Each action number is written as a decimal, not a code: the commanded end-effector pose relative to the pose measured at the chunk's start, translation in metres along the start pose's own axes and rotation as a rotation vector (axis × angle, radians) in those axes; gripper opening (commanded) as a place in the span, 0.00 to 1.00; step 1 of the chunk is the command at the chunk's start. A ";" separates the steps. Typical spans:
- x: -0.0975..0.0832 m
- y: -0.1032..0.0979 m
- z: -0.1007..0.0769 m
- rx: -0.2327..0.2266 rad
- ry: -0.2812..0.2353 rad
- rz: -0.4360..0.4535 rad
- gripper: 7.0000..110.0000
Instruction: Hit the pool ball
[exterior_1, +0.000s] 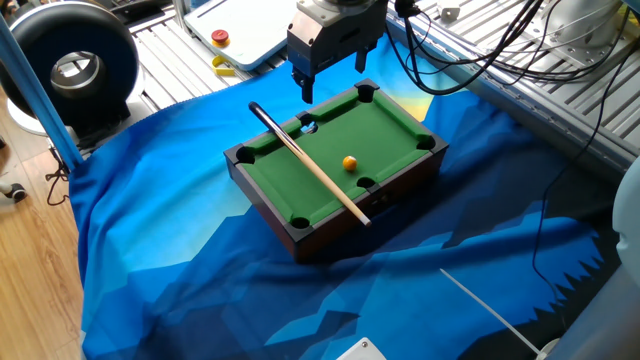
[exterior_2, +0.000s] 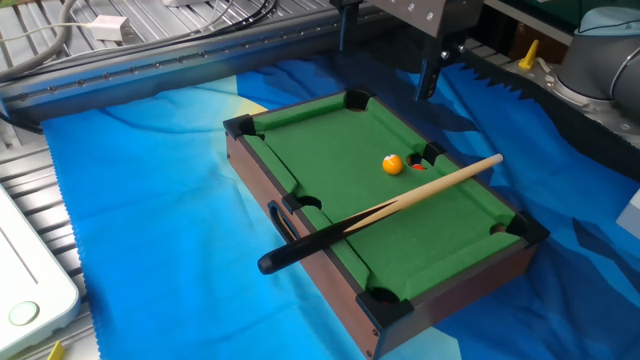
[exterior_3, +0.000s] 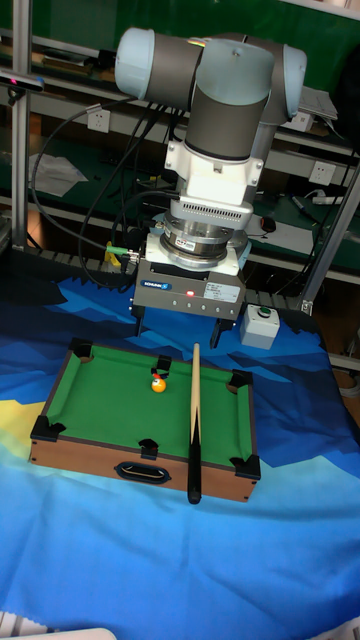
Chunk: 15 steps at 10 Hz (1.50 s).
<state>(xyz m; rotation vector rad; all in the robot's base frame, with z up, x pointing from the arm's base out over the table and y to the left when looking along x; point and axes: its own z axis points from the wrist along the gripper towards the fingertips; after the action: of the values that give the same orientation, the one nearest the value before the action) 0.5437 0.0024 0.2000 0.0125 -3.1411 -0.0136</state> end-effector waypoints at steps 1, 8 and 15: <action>0.009 -0.004 0.000 0.027 0.032 0.256 0.99; 0.010 -0.002 0.000 0.017 0.035 0.253 0.00; 0.018 0.000 -0.001 -0.001 0.060 0.020 0.00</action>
<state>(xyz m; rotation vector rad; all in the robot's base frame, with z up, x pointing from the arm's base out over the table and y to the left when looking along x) 0.5279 -0.0022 0.1999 -0.2145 -3.0803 0.0221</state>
